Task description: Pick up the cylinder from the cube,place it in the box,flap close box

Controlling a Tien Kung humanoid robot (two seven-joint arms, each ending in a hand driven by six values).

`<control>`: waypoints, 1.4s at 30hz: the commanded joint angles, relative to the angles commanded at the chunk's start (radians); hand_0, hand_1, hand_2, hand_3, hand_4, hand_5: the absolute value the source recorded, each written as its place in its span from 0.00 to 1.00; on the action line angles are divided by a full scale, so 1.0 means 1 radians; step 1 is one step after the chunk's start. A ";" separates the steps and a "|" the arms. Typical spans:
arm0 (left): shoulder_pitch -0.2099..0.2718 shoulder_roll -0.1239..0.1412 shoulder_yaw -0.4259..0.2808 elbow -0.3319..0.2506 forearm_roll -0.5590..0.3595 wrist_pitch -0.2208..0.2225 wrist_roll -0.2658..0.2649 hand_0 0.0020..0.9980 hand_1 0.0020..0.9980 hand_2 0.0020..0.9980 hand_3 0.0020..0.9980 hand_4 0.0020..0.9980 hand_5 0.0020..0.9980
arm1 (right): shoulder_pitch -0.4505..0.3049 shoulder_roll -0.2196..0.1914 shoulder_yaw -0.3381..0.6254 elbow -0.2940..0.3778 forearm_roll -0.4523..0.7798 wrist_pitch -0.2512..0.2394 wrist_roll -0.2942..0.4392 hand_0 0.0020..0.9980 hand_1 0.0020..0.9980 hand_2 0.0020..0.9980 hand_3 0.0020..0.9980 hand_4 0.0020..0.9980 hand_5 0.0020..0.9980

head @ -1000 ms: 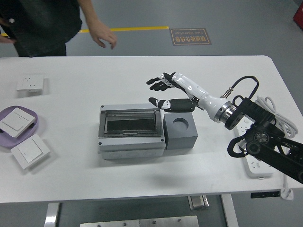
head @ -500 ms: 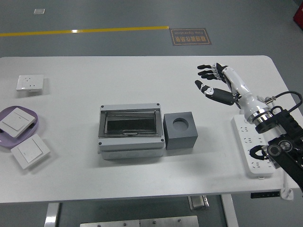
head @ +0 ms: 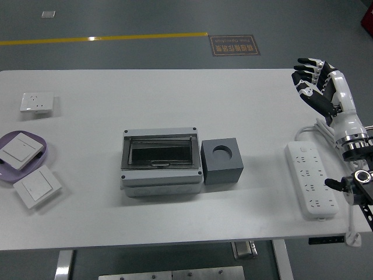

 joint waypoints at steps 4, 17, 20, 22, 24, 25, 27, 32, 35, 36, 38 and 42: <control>-0.004 0.002 0.004 0.002 -0.003 -0.001 0.001 0.61 0.62 0.62 0.64 0.70 0.24 | -0.008 0.002 0.005 -0.006 0.036 -0.001 0.027 0.71 0.69 0.67 0.75 0.73 0.32; -0.012 0.032 0.051 0.017 -0.058 -0.004 -0.003 0.61 0.62 0.63 0.64 0.70 0.24 | 0.026 0.010 -0.015 -0.016 0.034 0.002 0.030 0.69 0.71 0.75 0.82 0.76 0.20; -0.016 0.027 0.050 0.016 -0.055 -0.004 -0.003 0.61 0.62 0.62 0.64 0.70 0.24 | 0.027 0.003 -0.016 -0.005 0.029 0.000 0.029 0.70 0.69 0.72 0.79 0.74 0.21; -0.017 0.025 0.049 0.016 -0.053 -0.003 -0.003 0.61 0.62 0.62 0.64 0.70 0.24 | 0.026 -0.001 -0.015 -0.003 0.029 -0.001 0.027 0.70 0.69 0.72 0.79 0.74 0.21; -0.018 0.025 0.047 0.015 -0.050 -0.003 -0.004 0.61 0.62 0.63 0.64 0.70 0.24 | 0.024 -0.005 -0.014 -0.003 0.029 0.000 0.024 0.70 0.69 0.68 0.75 0.73 0.18; -0.018 0.026 0.046 0.015 -0.050 -0.003 -0.004 0.61 0.62 0.63 0.64 0.70 0.24 | 0.023 -0.006 -0.013 -0.003 0.028 0.000 0.022 0.70 0.69 0.68 0.75 0.73 0.18; -0.018 0.026 0.047 0.015 -0.049 -0.003 -0.005 0.61 0.62 0.63 0.64 0.70 0.24 | 0.022 -0.007 -0.012 -0.004 0.026 0.001 0.020 0.70 0.69 0.68 0.75 0.73 0.18; -0.017 0.026 0.051 0.015 -0.051 -0.003 -0.006 0.61 0.62 0.63 0.64 0.71 0.24 | 0.021 -0.004 -0.011 0.002 0.022 -0.001 0.016 0.70 0.67 0.66 0.73 0.76 0.23; -0.016 0.028 0.053 0.015 -0.054 -0.003 -0.006 0.61 0.62 0.63 0.64 0.71 0.24 | 0.020 -0.005 -0.009 0.009 0.020 -0.003 0.015 0.70 0.67 0.66 0.73 0.76 0.23; -0.016 0.028 0.053 0.015 -0.055 -0.003 -0.006 0.61 0.62 0.63 0.64 0.70 0.24 | 0.020 -0.005 -0.007 0.013 0.018 -0.004 0.014 0.69 0.67 0.64 0.72 0.76 0.19; -0.016 0.028 0.054 0.015 -0.055 -0.003 -0.006 0.61 0.62 0.63 0.64 0.70 0.24 | 0.022 -0.005 -0.006 0.016 0.014 -0.005 0.012 0.69 0.67 0.64 0.72 0.76 0.19; -0.014 0.020 0.050 0.012 -0.046 -0.002 -0.005 0.61 0.62 0.63 0.64 0.71 0.24 | 0.033 -0.013 -0.006 0.025 -0.006 0.002 -0.003 0.68 0.65 0.61 0.69 0.75 0.18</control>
